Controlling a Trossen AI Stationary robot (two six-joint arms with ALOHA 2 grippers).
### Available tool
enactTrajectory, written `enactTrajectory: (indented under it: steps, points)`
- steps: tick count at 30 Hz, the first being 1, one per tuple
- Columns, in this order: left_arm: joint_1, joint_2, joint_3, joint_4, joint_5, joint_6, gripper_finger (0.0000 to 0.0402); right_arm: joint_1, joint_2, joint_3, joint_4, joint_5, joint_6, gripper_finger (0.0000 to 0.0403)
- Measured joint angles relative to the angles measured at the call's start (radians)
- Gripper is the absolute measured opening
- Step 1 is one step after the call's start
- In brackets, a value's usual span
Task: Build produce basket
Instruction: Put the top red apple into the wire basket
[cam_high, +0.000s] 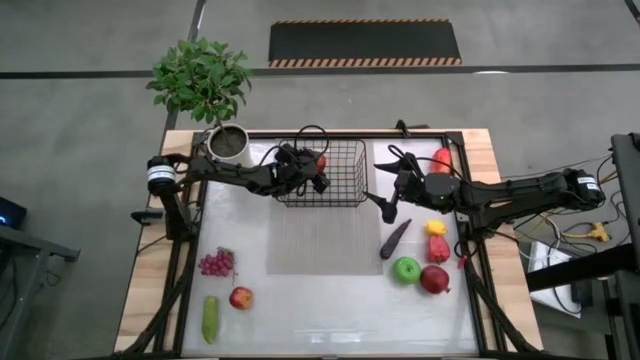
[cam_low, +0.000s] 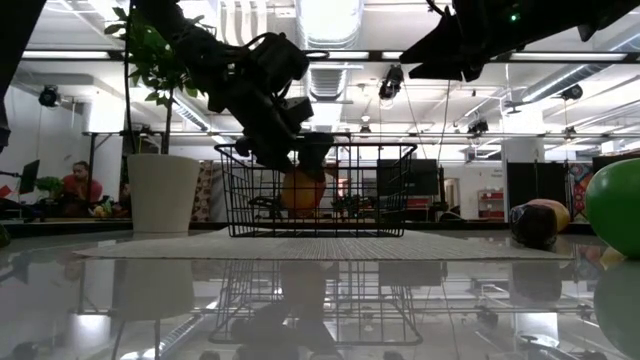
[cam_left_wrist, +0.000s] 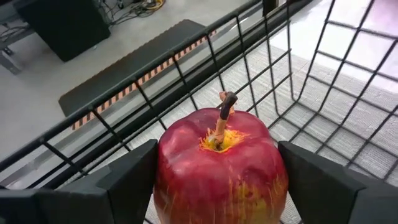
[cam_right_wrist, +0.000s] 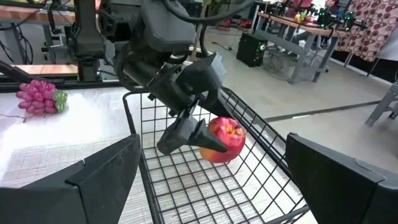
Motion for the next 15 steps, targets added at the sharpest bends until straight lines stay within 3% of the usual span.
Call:
enactTrajectory:
  steps: [15]
  points:
    - [0.001,0.000,0.000,-0.075,0.001,-0.050,0.0296,0.000,0.000,0.000,0.000,0.000,0.036,0.0382]
